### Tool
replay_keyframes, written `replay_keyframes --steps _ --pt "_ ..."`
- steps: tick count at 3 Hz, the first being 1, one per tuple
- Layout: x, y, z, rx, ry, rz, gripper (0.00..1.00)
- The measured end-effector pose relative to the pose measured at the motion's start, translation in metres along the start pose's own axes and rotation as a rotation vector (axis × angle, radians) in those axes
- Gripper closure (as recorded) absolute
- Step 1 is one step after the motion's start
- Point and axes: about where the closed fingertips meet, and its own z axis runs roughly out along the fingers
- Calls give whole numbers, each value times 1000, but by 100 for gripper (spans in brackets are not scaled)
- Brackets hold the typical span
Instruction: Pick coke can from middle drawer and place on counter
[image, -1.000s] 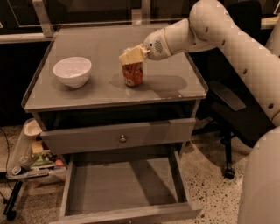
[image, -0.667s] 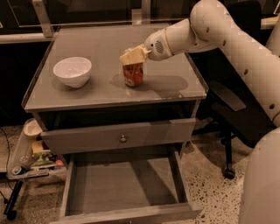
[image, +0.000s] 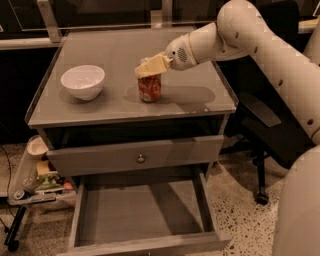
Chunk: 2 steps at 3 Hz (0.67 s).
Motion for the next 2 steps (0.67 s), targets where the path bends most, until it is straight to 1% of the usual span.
replay_keyframes --steps 1,2 --pt "0 0 0 0 0 0 13" --pt "0 0 0 0 0 0 0"
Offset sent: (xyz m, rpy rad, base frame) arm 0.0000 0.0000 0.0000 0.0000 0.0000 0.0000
